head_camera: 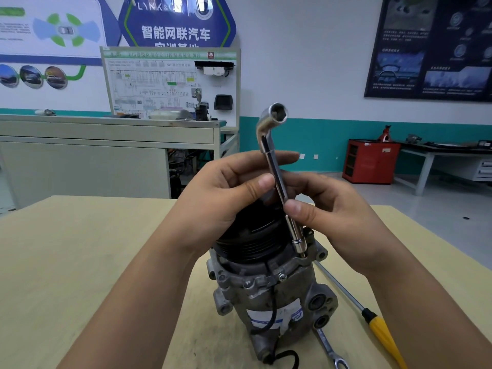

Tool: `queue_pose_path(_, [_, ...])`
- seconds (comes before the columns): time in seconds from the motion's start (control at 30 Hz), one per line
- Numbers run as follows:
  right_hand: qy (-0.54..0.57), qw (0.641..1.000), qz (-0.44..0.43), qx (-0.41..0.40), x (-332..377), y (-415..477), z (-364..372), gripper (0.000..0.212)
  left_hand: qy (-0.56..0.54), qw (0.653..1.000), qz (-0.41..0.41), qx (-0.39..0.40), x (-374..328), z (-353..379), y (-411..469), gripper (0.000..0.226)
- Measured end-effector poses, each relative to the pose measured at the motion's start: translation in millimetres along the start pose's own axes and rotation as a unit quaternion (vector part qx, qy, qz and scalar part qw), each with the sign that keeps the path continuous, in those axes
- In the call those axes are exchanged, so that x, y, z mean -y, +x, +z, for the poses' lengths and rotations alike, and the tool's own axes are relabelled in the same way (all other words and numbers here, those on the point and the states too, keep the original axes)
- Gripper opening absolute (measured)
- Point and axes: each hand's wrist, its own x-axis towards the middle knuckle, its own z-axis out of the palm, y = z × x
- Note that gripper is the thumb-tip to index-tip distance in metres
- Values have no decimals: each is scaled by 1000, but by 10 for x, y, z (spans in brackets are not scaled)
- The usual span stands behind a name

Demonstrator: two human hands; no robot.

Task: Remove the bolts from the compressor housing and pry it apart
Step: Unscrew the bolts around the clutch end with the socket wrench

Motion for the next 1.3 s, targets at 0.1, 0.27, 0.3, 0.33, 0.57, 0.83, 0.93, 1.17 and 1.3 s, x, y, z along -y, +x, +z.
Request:
queue_pose_path(0.1, [-5, 1000, 10, -9, -30, 2, -17, 24, 24, 999, 4, -37, 8, -2, 7, 21])
queue_pose_path(0.27, [-10, 1000, 7, -10, -38, 10, -17, 17, 43, 997, 8, -56, 32, -11, 23, 15])
queue_pose_path(0.3, [-10, 1000, 6, -6, -29, 9, -16, 15, 49, 997, 9, -57, 33, -13, 27, 14])
queue_pose_path(0.33, [-10, 1000, 4, -2, -20, 6, -14, 14, 59, 997, 11, -57, 33, -14, 29, 13])
queue_pose_path(0.57, [-7, 1000, 8, 3, -3, 2, 0, 28, 81, 995, 14, -64, 28, -12, 24, 15])
queue_pose_path(0.83, [-21, 1000, 5, -12, -15, 2, -6, 22, 20, 999, 17, -38, 33, -11, 7, 16])
queue_pose_path(0.93, [-22, 1000, 9, -7, -25, -5, -15, 18, -11, 1000, 12, -23, 17, -37, -2, 23])
queue_pose_path(1.17, [-21, 1000, 12, -10, -15, 0, -3, 11, 7, 999, 21, -42, 36, -34, 12, 18])
queue_pose_path(1.3, [-19, 1000, 14, -13, -17, -8, -2, 13, 15, 997, 25, -64, 53, -31, 20, 15])
